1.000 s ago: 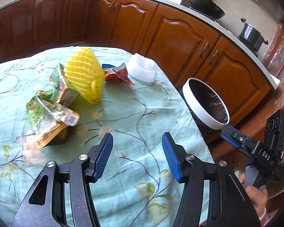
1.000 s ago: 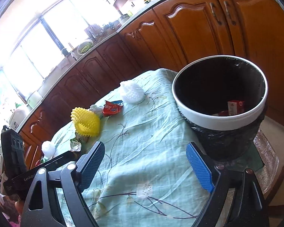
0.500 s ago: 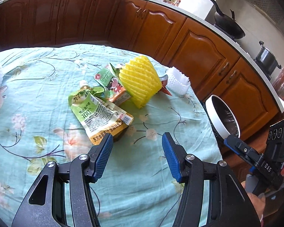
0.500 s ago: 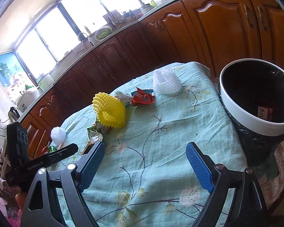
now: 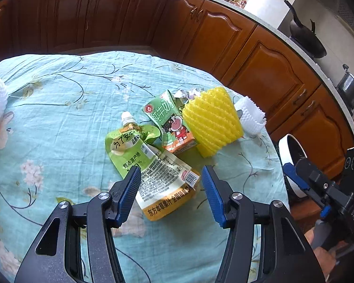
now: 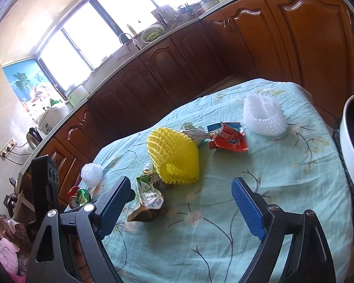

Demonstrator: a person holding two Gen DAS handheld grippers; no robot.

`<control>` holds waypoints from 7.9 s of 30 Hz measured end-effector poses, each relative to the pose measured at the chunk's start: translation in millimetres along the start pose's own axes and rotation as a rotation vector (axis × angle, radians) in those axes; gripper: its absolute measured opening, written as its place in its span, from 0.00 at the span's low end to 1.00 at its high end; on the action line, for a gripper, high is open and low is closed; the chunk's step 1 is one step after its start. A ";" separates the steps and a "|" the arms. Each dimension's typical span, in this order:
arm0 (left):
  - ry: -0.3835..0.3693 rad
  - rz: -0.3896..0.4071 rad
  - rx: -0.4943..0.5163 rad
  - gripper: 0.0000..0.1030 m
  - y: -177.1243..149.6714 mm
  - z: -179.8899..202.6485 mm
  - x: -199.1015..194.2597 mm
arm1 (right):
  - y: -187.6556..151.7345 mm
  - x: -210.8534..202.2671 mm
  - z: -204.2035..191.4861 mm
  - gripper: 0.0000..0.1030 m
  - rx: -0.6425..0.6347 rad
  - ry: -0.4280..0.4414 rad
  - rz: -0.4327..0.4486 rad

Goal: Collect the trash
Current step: 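Grasp the green juice pouch with the left tool while the right grasps the yellow foam net, then carry the pouch and yellow foam net over the bin and open both tools, then return both tools to the table toward the green milk carton, then grasp the green milk carton with the left tool while the right grasps the white foam net, then carry the carton and white foam net over the bin and open both tools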

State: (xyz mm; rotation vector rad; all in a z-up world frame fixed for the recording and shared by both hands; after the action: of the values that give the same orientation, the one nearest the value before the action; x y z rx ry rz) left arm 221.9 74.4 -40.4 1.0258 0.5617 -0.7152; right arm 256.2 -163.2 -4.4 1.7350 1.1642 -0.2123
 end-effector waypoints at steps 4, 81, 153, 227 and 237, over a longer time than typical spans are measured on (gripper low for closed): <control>0.036 -0.019 0.013 0.52 5.4 -4.5 14.5 | 12.8 34.5 -7.4 0.83 -0.011 0.037 -0.044; -0.218 -0.044 0.431 0.03 -46.4 185.3 18.3 | -50.3 -153.7 141.8 0.18 0.216 -0.226 0.160; -0.231 -0.115 0.374 0.42 -26.2 238.2 86.2 | -22.1 -164.7 209.9 0.77 0.325 -0.319 0.210; -0.127 -0.022 0.267 0.05 8.1 87.3 20.2 | 7.0 -40.6 87.8 0.15 0.054 -0.171 0.027; -0.193 -0.035 0.362 0.04 -15.7 139.8 16.3 | -21.4 -92.6 110.4 0.15 0.114 -0.224 0.068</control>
State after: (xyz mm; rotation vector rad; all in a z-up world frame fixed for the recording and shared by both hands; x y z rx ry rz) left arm 233.0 -61.6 -2.6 1.2663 0.2876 -0.9577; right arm 230.2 -306.1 -15.9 1.7954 0.9438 -0.4267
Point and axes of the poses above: each gripper's, at about its wrist camera, not at the fingertips, and x roughly the way its jaws point, z to its right, y to its top, the point moved 1 cm from there along x, roughly the way its jaws point, and after that the axes turned 6 degrees about -y, right-handed, at the moved point
